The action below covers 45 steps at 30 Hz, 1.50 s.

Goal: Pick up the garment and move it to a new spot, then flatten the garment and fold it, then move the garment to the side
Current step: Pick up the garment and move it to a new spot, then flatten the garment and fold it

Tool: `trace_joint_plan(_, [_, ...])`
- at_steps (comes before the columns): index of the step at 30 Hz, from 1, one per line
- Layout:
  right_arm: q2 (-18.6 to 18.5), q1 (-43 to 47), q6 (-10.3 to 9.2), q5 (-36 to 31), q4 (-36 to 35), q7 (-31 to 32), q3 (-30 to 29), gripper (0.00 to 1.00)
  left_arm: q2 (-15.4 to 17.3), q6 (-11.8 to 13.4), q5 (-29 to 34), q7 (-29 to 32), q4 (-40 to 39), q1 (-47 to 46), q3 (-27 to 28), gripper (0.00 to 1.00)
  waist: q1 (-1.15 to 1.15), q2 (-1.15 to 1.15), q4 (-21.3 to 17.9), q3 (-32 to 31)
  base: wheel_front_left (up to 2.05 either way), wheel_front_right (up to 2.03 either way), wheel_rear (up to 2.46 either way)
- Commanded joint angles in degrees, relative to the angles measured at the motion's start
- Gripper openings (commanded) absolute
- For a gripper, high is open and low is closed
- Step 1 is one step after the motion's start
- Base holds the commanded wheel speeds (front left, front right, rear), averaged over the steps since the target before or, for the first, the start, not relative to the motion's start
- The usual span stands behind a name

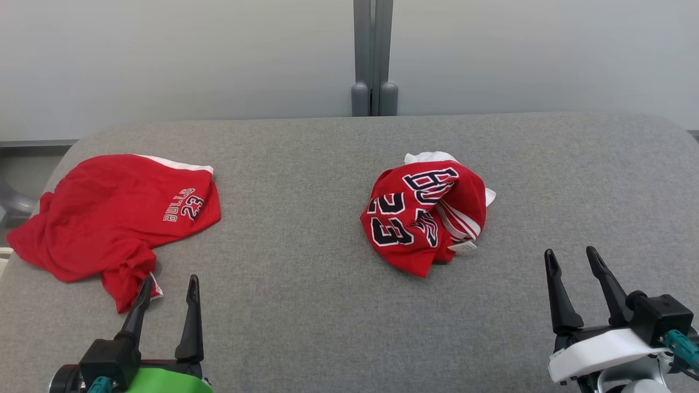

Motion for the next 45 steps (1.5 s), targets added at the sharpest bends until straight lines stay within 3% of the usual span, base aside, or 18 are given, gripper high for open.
trace_joint_plan(1, [0.0, 0.4, -0.04, -0.3, 0.1, -0.2, -0.2, 1.00, 0.0, -0.3, 0.7, 0.0, 0.2, 0.8, 0.2, 1.00, 0.00, 0.00, 0.0, 0.0, 0.00, 0.00, 0.00])
trace_joint_plan(31, [-0.8, -0.9, -0.04, 0.6, 1.7, -0.6, -0.4, 1.00, -0.9, -0.8, 1.7, 0.0, 0.1, 1.2, 1.2, 1.00, 0.00, 0.00, 0.0, 0.5, 0.00, 0.00, 0.00])
trace_joint_plan(45, [-8.2, -15.2, -0.04, 0.4, 5.0, 1.7, 3.8, 1.00, -2.3, -0.6, 2.9, 0.0, -0.2, -2.7, -0.1, 1.00, 0.00, 0.00, 3.2, 6.4, 0.00, 0.00, 0.00])
